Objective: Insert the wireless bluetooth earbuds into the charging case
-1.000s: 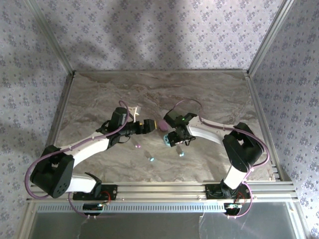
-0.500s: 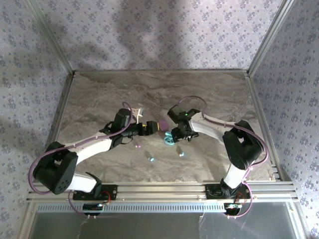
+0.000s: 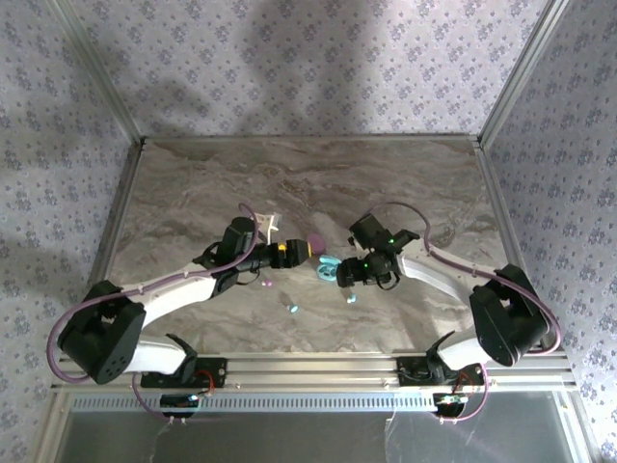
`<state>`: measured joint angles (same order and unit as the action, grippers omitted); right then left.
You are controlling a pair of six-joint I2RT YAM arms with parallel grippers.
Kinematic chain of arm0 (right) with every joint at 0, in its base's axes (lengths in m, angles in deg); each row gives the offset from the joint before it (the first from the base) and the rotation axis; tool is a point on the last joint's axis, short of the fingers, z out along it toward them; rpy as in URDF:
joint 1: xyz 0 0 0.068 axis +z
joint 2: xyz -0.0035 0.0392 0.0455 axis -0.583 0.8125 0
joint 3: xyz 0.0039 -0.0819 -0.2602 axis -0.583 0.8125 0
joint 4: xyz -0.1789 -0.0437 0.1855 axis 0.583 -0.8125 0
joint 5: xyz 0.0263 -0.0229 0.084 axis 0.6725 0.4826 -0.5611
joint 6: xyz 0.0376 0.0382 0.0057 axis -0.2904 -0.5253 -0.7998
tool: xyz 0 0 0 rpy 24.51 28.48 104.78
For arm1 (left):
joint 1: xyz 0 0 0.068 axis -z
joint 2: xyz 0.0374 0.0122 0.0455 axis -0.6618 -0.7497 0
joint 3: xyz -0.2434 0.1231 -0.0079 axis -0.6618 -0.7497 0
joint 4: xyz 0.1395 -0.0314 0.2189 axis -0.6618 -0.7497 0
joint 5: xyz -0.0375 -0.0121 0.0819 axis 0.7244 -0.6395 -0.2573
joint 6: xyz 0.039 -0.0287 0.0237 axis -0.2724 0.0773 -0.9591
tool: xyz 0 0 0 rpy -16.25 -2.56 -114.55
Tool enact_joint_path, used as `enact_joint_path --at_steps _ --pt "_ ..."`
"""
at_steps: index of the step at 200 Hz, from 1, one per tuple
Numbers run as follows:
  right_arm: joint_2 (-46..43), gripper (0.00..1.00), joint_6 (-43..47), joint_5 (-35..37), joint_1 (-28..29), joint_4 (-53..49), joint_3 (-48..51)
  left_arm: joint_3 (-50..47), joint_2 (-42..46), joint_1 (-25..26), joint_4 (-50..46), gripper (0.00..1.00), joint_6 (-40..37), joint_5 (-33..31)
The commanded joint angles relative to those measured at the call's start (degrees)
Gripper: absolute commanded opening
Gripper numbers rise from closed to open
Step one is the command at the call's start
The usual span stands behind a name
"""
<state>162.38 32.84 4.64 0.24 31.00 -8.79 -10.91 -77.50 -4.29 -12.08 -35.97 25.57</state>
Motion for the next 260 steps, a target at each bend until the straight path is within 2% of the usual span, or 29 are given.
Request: enact_joint_path --at_steps 1,57,143,260 --pt "-0.8 0.67 -3.8 -7.1 -0.2 3.6 2.8 -0.2 1.1 0.4 1.5 1.0 -0.3 -1.3" --pt "-2.7 0.59 -7.7 -11.6 -2.5 6.8 7.7 0.0 0.3 0.4 1.4 1.0 -0.5 -1.6" --pt "-0.2 0.45 -9.1 -13.0 -2.9 7.4 8.6 0.4 -1.5 0.6 1.8 1.0 -0.2 -1.1" --pt "3.7 0.41 -9.3 -13.9 -1.9 8.8 5.3 0.9 -1.9 0.9 1.4 1.0 -0.3 -0.7"
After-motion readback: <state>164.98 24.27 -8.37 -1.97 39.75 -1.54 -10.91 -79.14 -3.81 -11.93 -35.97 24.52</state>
